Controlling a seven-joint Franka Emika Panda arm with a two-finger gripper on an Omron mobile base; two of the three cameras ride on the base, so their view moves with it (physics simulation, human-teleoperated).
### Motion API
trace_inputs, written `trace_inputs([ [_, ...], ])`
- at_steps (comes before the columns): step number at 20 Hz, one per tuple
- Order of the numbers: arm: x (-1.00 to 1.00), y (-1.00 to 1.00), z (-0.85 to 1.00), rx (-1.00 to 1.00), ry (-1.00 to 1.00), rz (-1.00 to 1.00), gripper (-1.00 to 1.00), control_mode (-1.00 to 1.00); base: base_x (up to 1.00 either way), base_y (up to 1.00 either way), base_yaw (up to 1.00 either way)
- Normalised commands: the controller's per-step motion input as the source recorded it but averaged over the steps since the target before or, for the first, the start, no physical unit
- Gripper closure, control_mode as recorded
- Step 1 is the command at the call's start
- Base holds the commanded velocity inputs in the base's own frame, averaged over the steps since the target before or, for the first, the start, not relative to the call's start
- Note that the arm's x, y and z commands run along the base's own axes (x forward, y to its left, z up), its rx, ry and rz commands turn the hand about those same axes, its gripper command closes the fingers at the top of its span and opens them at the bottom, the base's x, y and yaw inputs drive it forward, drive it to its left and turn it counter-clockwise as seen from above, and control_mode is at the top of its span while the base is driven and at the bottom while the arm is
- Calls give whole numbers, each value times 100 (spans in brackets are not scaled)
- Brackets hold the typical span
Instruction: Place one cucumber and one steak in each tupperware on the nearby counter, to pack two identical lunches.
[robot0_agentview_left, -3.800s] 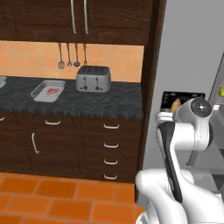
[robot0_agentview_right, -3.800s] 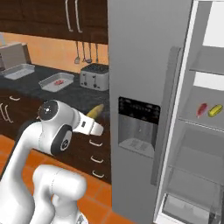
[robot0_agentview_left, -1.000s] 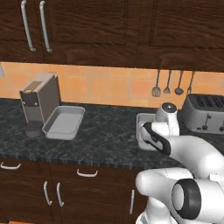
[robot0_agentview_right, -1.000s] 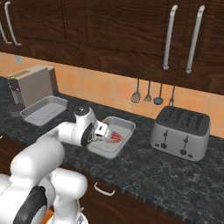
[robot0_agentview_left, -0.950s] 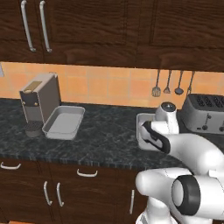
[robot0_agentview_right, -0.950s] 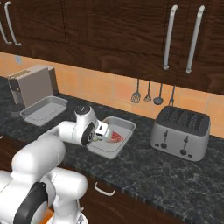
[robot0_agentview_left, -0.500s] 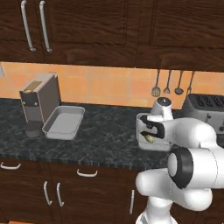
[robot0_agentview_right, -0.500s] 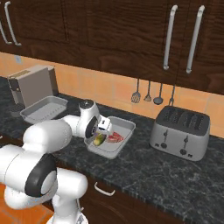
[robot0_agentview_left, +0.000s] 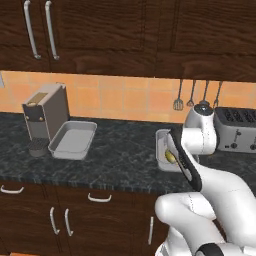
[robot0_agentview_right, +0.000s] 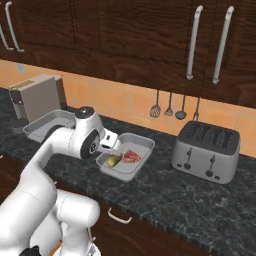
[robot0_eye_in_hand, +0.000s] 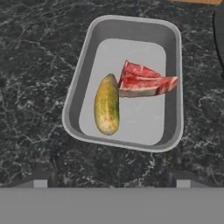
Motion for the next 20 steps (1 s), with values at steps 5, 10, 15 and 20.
trace_inputs([
  [5, -69, 35, 34, -14, -28, 3, -100, 100, -20, 9, 3],
  [10, 0, 0, 0, 0, 0, 0, -100, 100, -100, 8, 4],
  [15, 0, 0, 0, 0, 0, 0, -100, 100, -100, -55, -15],
  [20, 0, 0, 0, 0, 0, 0, -100, 100, -87, -88, -31],
])
